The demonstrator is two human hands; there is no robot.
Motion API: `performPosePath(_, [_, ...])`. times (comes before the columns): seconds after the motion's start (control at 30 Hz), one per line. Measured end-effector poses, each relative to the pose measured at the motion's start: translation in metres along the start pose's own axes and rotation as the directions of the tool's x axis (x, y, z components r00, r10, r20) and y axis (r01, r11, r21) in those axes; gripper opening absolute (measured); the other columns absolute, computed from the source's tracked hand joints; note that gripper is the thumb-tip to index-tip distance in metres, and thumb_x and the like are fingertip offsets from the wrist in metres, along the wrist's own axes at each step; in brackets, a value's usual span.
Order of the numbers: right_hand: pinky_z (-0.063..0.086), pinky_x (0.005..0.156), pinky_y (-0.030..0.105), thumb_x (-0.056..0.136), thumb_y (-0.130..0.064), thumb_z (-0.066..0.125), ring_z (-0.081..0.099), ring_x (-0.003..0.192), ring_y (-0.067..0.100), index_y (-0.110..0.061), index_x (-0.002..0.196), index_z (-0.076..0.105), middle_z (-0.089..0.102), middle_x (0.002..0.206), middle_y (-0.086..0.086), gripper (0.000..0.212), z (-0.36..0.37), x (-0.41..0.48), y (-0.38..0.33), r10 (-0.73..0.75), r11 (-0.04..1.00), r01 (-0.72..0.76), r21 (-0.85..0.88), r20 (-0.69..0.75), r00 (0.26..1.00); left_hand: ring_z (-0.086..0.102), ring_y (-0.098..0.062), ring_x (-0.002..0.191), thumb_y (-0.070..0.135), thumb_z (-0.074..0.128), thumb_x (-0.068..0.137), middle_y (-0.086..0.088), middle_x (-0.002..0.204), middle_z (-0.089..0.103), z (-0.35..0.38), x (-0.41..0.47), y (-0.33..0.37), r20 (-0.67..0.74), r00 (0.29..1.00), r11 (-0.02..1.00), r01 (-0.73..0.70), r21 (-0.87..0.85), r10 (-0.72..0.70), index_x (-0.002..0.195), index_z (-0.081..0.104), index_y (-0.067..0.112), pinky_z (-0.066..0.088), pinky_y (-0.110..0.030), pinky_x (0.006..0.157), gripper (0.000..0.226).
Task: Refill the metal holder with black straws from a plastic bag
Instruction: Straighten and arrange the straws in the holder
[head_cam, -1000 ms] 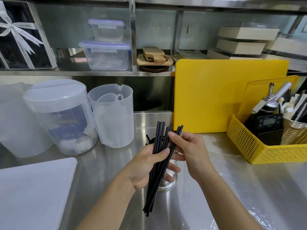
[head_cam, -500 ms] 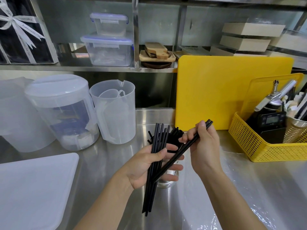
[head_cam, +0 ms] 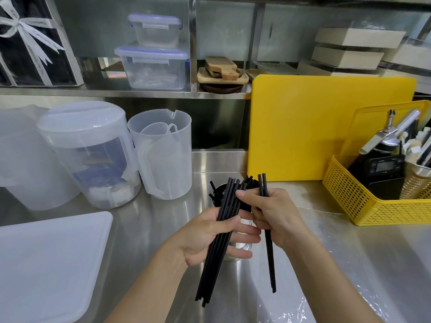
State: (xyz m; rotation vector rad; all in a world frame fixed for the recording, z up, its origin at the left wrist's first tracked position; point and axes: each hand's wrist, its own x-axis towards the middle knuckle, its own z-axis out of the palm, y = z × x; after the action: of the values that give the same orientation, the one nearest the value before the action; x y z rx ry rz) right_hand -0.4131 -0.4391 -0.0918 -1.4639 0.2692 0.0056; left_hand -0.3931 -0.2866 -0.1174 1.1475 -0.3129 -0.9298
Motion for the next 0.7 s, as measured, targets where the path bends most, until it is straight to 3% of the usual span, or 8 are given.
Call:
performPosePath(0.23, [0.024, 0.034, 0.022, 0.096, -0.018, 0.039, 0.027, 0.038, 0.013, -0.014, 0.068, 0.036, 0.032, 0.053, 0.000, 0.029, -0.002, 0.007, 0.002, 0.026, 0.961, 0.036, 0.273, -0.218, 0.976, 0.066, -0.030, 0.102, 0.016, 0.051, 0.088, -0.020, 0.107, 0.069, -0.005, 0.003, -0.002, -0.105, 0.993, 0.997, -0.064, -0.038, 0.060, 0.111, 0.060, 0.001, 0.053, -0.046, 0.090, 0.029])
performPosePath(0.3, [0.031, 0.034, 0.024, 0.098, -0.018, 0.036, 0.031, 0.037, 0.014, -0.014, 0.074, 0.034, 0.033, 0.053, 0.000, 0.024, -0.004, 0.007, 0.002, 0.007, 0.959, 0.058, 0.276, -0.228, 0.974, 0.069, -0.021, 0.074, 0.013, 0.048, 0.091, -0.011, 0.083, 0.072, -0.006, 0.003, -0.003, -0.156, 0.984, 0.996, -0.089, -0.026, 0.084, 0.108, 0.060, 0.000, 0.059, -0.033, 0.071, 0.024])
performPosePath(0.37, [0.023, 0.033, 0.020, 0.098, -0.019, 0.040, 0.025, 0.036, 0.012, -0.016, 0.075, 0.035, 0.030, 0.051, -0.001, 0.024, -0.004, 0.004, 0.001, -0.017, 0.974, 0.049, 0.219, -0.145, 0.989, 0.046, -0.008, 0.045, 0.014, 0.048, 0.090, 0.000, 0.060, 0.056, -0.005, 0.004, -0.004, -0.180, 0.980, 0.994, -0.095, -0.061, 0.083, 0.105, 0.058, 0.000, 0.043, -0.019, 0.043, 0.023])
performPosePath(0.47, [0.016, 0.034, 0.016, 0.089, -0.016, 0.057, 0.021, 0.033, 0.008, -0.014, 0.065, 0.042, 0.030, 0.042, -0.006, 0.029, 0.002, -0.003, 0.001, -0.091, 0.996, 0.091, -0.005, -0.033, 0.995, 0.023, -0.003, 0.040, 0.015, 0.045, 0.094, 0.005, 0.054, 0.036, -0.002, 0.007, -0.004, -0.192, 0.980, 0.996, -0.064, -0.059, 0.052, 0.102, 0.057, 0.004, 0.021, -0.014, 0.036, 0.018])
performPosePath(0.53, [0.019, 0.033, 0.016, 0.084, -0.018, 0.066, 0.023, 0.029, 0.008, -0.008, 0.064, 0.049, 0.035, 0.034, -0.010, 0.028, 0.009, -0.005, 0.001, -0.130, 0.984, 0.128, -0.125, -0.008, 0.991, 0.022, -0.004, 0.039, 0.017, 0.041, 0.097, 0.005, 0.054, 0.036, 0.005, 0.008, -0.004, -0.244, 0.968, 0.995, -0.037, 0.089, 0.058, 0.096, 0.055, 0.010, 0.018, -0.014, 0.036, 0.016])
performPosePath(0.6, [0.020, 0.034, 0.017, 0.079, -0.023, 0.071, 0.025, 0.029, 0.008, -0.005, 0.061, 0.051, 0.036, 0.032, -0.009, 0.032, 0.015, -0.006, 0.002, -0.147, 0.970, 0.145, -0.195, 0.006, 0.989, 0.029, -0.010, 0.038, 0.020, 0.037, 0.099, -0.003, 0.057, 0.038, 0.013, 0.010, -0.006, -0.331, 0.931, 0.935, -0.030, 0.354, 0.155, 0.098, 0.055, 0.023, 0.025, -0.015, 0.040, 0.018])
performPosePath(0.63, [0.021, 0.035, 0.017, 0.077, -0.025, 0.073, 0.026, 0.030, 0.008, -0.004, 0.059, 0.050, 0.036, 0.034, -0.009, 0.036, 0.017, -0.005, 0.003, -0.158, 0.964, 0.154, -0.219, 0.000, 0.987, 0.041, -0.016, 0.044, 0.020, 0.034, 0.099, -0.009, 0.062, 0.046, 0.015, 0.011, -0.007, -0.355, 0.906, 0.863, -0.020, 0.505, 0.228, 0.106, 0.054, 0.029, 0.031, -0.017, 0.046, 0.022])
performPosePath(0.7, [0.025, 0.038, 0.019, 0.076, -0.028, 0.073, 0.031, 0.036, 0.010, 0.000, 0.060, 0.048, 0.039, 0.041, -0.004, 0.041, 0.021, -0.003, 0.005, -0.197, 0.941, 0.182, -0.285, -0.025, 0.980, 0.059, -0.023, 0.077, 0.021, 0.032, 0.098, -0.014, 0.087, 0.062, 0.016, 0.012, -0.011, -0.364, 0.865, 0.657, 0.054, 0.752, 0.345, 0.121, 0.047, 0.028, 0.041, -0.024, 0.063, 0.028])
